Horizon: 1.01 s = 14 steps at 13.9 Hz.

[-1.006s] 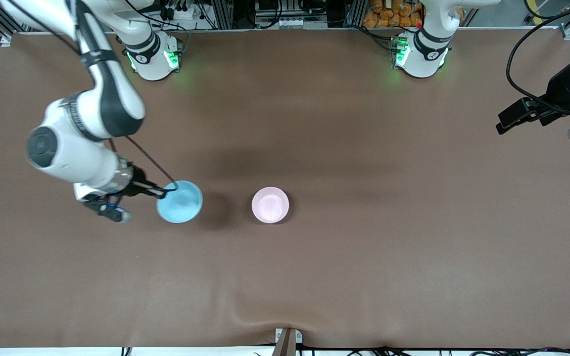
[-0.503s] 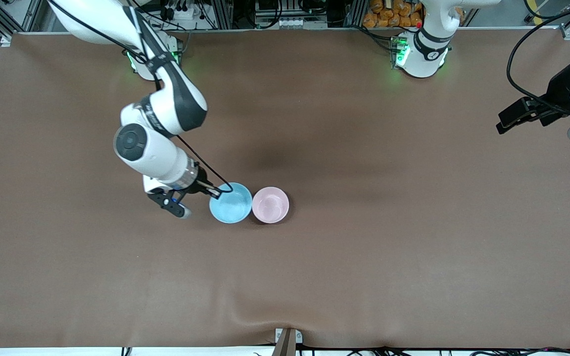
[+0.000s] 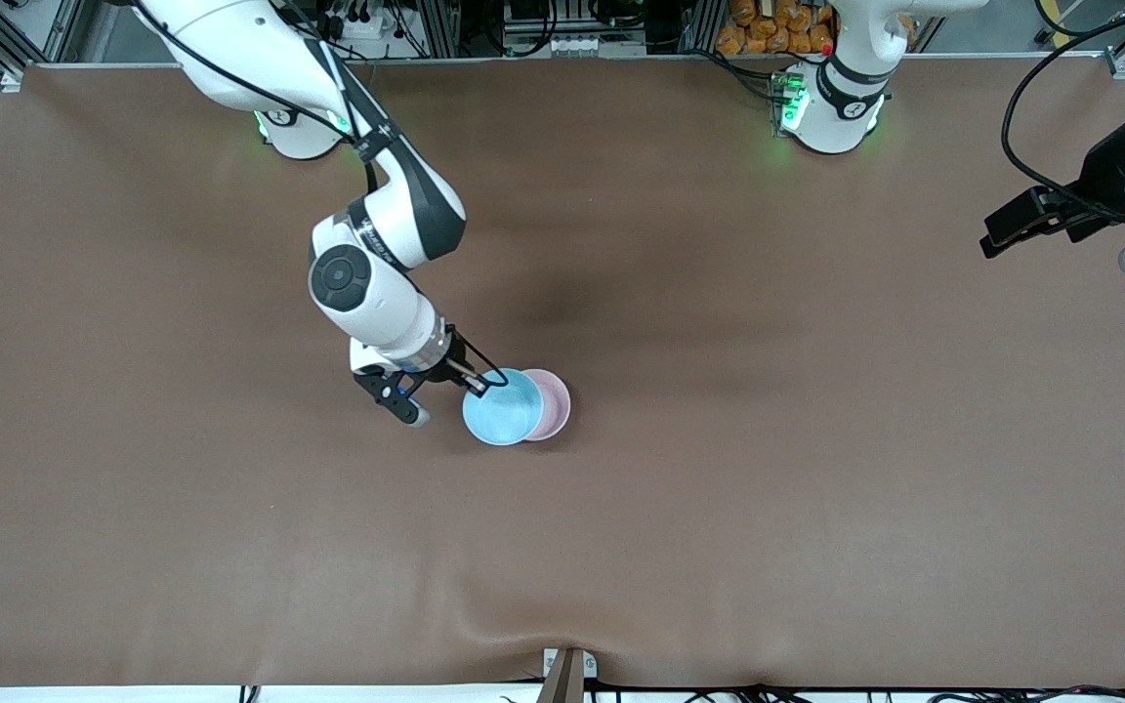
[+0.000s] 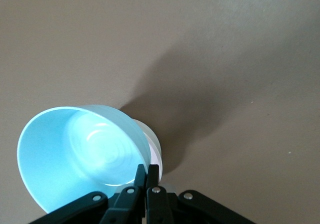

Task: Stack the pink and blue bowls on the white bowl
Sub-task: 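Lower the blue bowl into the pink bowl and open the right gripper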

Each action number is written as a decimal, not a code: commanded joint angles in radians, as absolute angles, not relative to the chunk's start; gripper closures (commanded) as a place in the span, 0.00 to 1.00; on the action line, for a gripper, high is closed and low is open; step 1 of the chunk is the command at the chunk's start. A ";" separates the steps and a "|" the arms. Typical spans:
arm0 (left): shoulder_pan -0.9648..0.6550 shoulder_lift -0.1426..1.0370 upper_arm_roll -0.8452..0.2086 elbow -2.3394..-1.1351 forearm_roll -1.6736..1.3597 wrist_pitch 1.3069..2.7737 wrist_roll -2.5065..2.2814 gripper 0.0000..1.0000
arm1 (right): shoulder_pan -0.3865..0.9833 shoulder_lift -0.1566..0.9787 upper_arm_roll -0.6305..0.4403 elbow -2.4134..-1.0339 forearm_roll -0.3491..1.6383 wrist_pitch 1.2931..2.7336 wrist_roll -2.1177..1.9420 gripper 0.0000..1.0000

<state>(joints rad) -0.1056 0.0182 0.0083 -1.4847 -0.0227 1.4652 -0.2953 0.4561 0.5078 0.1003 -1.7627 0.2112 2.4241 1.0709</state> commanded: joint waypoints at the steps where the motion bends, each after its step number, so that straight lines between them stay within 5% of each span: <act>1: -0.106 0.002 0.011 -1.483 -0.015 1.448 -0.271 0.00 | 0.485 0.534 0.092 -1.736 0.224 2.433 1.112 1.00; 14: -0.107 0.008 0.009 -1.483 -0.014 1.454 -0.270 0.00 | 0.528 0.592 0.091 -1.736 0.224 2.482 1.160 1.00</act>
<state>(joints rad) -0.1058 0.0181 0.0084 -1.4830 -0.0227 1.4652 -0.2952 0.5092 0.5675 0.1002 -1.7616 0.2112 2.4687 1.1474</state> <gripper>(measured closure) 0.000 0.982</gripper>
